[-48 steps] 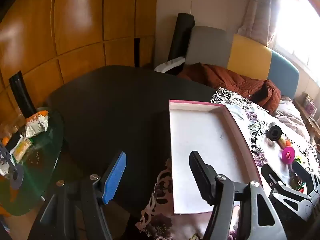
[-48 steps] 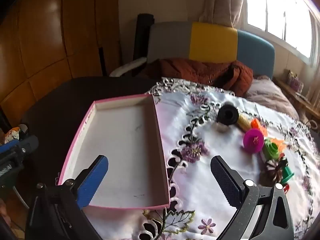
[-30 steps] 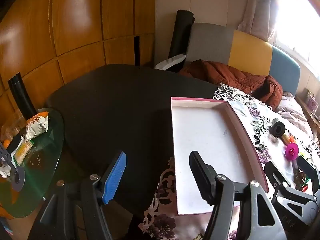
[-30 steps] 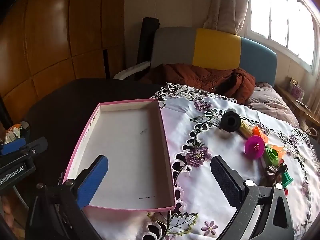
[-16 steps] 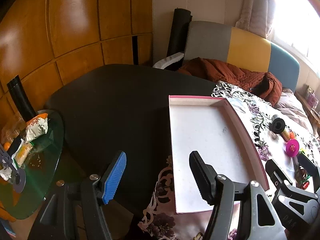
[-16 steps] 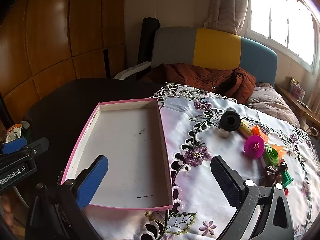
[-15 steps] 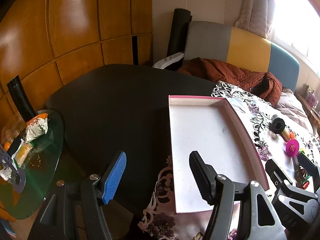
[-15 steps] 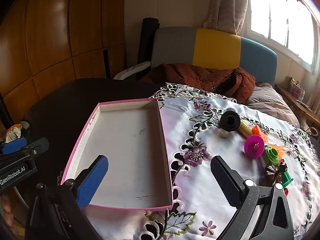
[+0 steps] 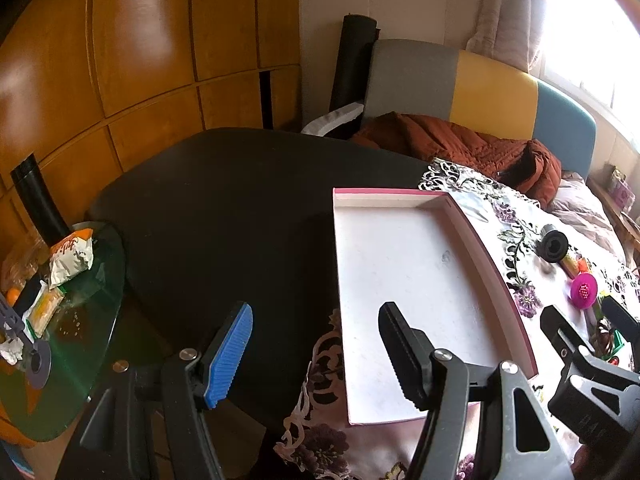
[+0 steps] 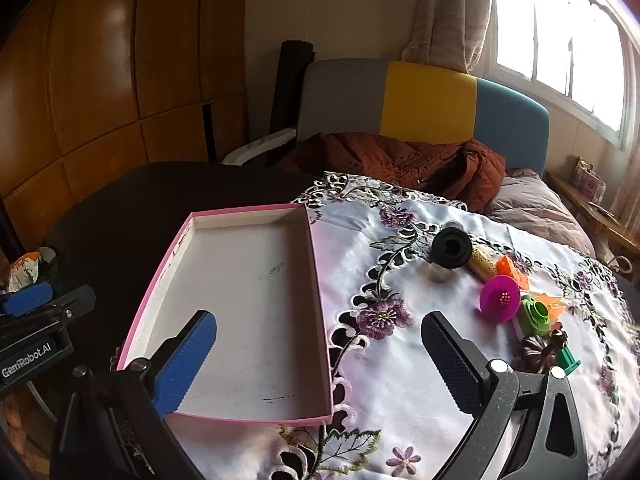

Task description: Organize rigid objects

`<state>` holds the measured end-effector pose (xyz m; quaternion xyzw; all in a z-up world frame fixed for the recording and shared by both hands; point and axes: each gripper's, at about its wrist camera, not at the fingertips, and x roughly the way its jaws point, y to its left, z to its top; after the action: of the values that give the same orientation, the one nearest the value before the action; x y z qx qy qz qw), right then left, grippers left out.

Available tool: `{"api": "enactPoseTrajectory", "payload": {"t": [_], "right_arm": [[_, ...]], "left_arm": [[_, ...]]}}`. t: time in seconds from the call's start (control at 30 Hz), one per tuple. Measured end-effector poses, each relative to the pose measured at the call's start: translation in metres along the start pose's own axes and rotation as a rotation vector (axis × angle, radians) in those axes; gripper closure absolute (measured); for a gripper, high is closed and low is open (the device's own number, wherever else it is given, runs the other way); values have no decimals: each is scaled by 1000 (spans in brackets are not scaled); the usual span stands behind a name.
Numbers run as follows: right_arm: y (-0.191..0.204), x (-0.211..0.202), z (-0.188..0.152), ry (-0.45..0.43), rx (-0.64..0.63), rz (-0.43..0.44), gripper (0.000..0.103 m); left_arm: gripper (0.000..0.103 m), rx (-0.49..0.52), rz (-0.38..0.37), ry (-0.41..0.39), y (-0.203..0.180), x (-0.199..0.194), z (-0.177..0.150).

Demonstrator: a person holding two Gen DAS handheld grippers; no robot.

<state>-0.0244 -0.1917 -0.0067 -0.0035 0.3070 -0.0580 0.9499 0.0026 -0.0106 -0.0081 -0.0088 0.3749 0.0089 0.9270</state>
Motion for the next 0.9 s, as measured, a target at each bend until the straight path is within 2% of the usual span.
{"api": "enactPoseTrajectory", "payload": {"t": [0.37, 0.6, 0.7, 0.8, 0.9], "right_arm": [[-17, 0, 3, -6, -1, -9, 0], [-49, -1, 13, -19, 8, -47, 0], [-73, -2, 19, -21, 26, -63, 0], [-109, -3, 28, -19, 75, -69, 0], [-156, -6, 39, -29, 146, -110, 0]], "left_arm": [[36, 29, -13, 17, -8, 1, 1], [36, 65, -58, 29, -18, 3, 2], [36, 84, -133, 38, -23, 6, 3], [35, 125, -266, 69, -34, 7, 5], [35, 174, -318, 85, -51, 6, 9]]}}
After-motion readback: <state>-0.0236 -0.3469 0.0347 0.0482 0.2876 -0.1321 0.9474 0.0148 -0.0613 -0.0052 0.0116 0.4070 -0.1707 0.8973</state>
